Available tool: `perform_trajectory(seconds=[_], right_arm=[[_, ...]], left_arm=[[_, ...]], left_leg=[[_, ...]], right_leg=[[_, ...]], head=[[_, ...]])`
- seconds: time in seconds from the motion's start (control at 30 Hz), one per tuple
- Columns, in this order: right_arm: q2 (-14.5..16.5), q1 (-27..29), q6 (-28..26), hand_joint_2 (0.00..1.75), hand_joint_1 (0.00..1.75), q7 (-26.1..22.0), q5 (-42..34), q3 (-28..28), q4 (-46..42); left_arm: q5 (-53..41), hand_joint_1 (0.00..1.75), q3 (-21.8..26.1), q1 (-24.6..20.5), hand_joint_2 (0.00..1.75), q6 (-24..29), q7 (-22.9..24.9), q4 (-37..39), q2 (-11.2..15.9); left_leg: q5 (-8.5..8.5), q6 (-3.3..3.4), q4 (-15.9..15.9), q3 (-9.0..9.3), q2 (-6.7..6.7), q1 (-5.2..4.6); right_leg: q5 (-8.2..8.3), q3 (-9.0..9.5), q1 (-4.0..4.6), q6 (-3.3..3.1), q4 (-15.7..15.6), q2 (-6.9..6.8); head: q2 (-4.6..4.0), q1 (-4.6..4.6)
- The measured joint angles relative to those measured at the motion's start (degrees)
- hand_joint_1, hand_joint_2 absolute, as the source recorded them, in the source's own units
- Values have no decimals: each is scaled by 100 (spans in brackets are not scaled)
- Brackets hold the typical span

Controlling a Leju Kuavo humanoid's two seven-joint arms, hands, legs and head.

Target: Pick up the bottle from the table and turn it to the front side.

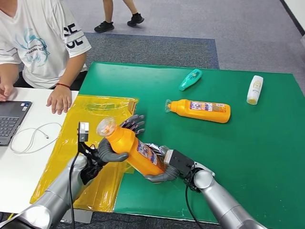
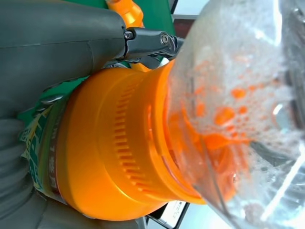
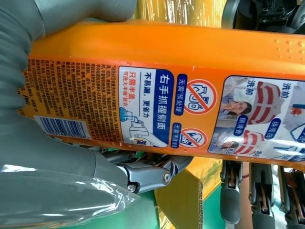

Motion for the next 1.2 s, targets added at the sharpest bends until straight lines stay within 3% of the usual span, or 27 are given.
perform_trajectory(seconds=[0.87,1.2], right_arm=[[2,-7,7,175,175,10,-39,0,92],[4,-43,26,175,175,30,-69,-2,92]], left_arm=[[120,0,-10,-137,175,-180,2,379,-114],[-203,0,-143,-287,175,83,87,550,-122]], left_leg=[[0,0,0,0,0,0],[1,0,0,0,0,0]], right_leg=[[0,0,0,0,0,0],[1,0,0,0,0,0]], head=[[0,0],[-1,0]])
